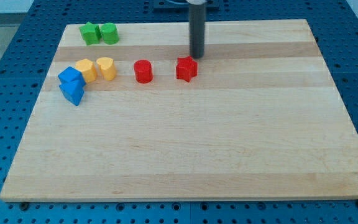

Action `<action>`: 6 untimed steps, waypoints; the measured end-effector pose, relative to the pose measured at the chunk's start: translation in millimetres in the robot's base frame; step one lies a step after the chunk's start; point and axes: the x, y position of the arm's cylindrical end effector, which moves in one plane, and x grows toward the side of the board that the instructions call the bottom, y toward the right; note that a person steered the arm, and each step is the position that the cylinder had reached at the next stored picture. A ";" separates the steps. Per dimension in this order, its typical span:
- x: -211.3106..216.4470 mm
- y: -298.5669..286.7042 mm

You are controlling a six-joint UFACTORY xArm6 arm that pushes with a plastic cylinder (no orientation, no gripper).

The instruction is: Move the red star to the top of the red circle

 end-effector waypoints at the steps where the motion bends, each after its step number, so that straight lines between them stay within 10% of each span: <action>1: 35.2 36.0; 6: 31.6 -65.9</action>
